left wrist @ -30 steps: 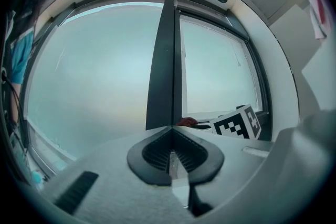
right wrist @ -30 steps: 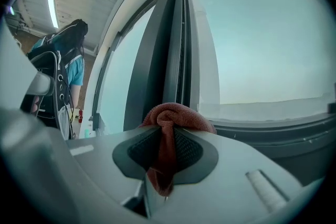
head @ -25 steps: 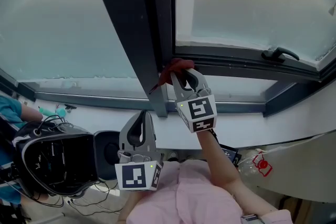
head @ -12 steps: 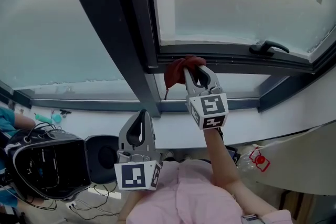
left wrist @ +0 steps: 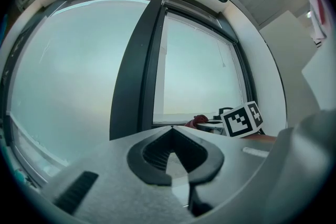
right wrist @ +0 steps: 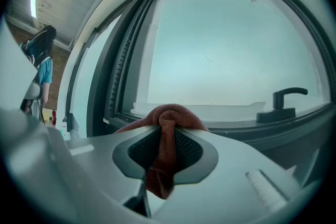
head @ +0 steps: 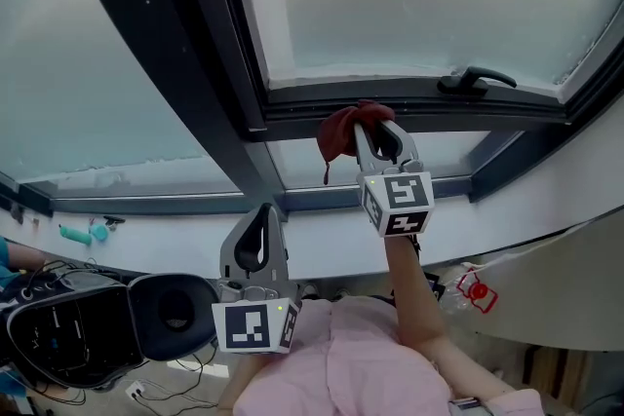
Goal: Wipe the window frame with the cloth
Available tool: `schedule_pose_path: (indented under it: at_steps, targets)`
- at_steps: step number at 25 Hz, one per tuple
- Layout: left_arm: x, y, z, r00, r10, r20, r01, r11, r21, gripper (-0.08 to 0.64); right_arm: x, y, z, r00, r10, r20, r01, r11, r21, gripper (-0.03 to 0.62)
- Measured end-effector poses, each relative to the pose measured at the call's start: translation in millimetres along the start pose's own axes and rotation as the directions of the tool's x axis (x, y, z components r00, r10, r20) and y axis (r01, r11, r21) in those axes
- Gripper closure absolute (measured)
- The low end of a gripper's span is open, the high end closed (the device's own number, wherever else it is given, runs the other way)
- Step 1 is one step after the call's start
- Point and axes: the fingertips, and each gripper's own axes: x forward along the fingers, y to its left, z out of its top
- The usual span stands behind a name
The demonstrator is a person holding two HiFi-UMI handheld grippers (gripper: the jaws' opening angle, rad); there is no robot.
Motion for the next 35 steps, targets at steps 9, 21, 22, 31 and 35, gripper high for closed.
schedule_pose_path:
  at_steps: [9,21,22,31,35]
  targets:
    - [9,-17,-1,1.0,-0.021,-0.003,0.021,1.0,0.003,0.563,-18,-46,-4,0.997,-0.074,0.007,0.074,0.997,0.024,0.518]
    - [17,-33,-1,0.999,-0.037,-0.002,0.037,0.999,0.001,0.563,-46,-118,-8,0.977,-0.214,0.013,0.213,0.975,0.059,0.517]
    - [17,-34,-1,0.999,-0.038,-0.002,0.038,0.999,0.002,0.563,-49,-125,-9,0.974,-0.227,0.014,0.226,0.972,0.062,0.518]
    - [18,-37,0,0.999,-0.038,-0.001,0.038,0.999,0.004,0.563,-64,-164,-12,0.954,-0.299,0.024,0.296,0.952,0.074,0.517]
    - [16,-36,0,0.999,-0.041,0.0,0.041,0.999,0.001,0.563,-63,-163,-13,0.952,-0.306,0.017,0.303,0.95,0.076,0.517]
